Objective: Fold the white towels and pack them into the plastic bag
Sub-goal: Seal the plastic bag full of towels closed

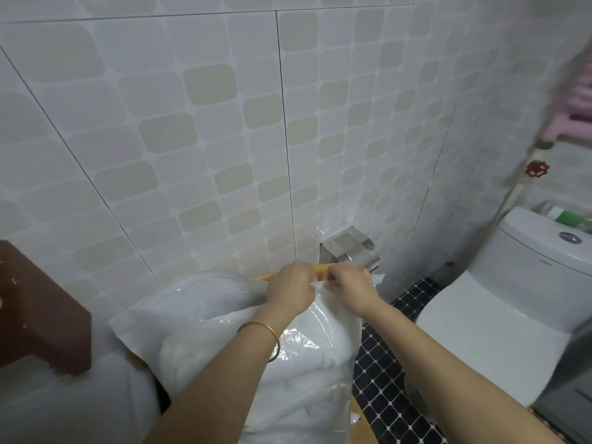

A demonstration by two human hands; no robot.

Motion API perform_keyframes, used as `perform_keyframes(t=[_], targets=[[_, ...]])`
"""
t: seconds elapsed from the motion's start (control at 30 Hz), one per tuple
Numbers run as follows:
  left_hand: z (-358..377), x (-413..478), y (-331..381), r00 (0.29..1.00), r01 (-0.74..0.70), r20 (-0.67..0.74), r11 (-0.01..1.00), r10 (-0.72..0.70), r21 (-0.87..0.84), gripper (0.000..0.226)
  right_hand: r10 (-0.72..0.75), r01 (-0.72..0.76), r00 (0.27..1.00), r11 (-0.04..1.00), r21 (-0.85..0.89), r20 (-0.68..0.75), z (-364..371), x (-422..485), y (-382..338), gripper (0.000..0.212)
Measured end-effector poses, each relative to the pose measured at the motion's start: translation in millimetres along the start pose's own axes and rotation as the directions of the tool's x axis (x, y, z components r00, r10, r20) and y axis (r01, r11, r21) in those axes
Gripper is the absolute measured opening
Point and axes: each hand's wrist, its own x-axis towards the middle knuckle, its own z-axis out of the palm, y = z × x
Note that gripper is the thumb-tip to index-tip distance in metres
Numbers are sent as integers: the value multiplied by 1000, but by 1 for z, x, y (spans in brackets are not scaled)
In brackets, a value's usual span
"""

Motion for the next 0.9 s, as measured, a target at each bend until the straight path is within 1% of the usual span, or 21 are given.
perform_keyframes(t=[0.13,0.23,0.33,0.4,0.53,0.6,0.73,0.77,0.9], targets=[[0,2,6,1000,-17,-3,999,17,43,12,7,-7,1000,1000,-4,-16,2,2,2,11],[3,0,8,998,-61,-12,988,63,141,14,21,-21,1000,1000,7,-22,4,2,3,11],[7,-2,9,997,-66,-32,976,74,209,17,20,-21,999,1000,-5,-26,6,3,3,12],[7,-2,9,998,-56,-31,979,63,198,17,22,-22,1000,1000,-12,-21,5,2,3,12],[-2,1,8,999,-32,15,995,31,96,16,14,-14,1000,1000,-12,-8,2,2,1,14],[-4,2,7,999,-30,23,997,29,72,15,22,-22,1000,1000,-5,1,1,2,0,13],[2,0,8,998,-57,3,989,57,138,18,34,-34,999,999,-10,-2,2,1,0,16],[5,-1,9,998,-61,-3,984,62,168,19,34,-35,999,999,-19,-12,2,1,-1,18],[15,-5,10,998,-47,-23,960,56,276,24,4,-5,998,1000,-23,-59,7,-3,-4,39]])
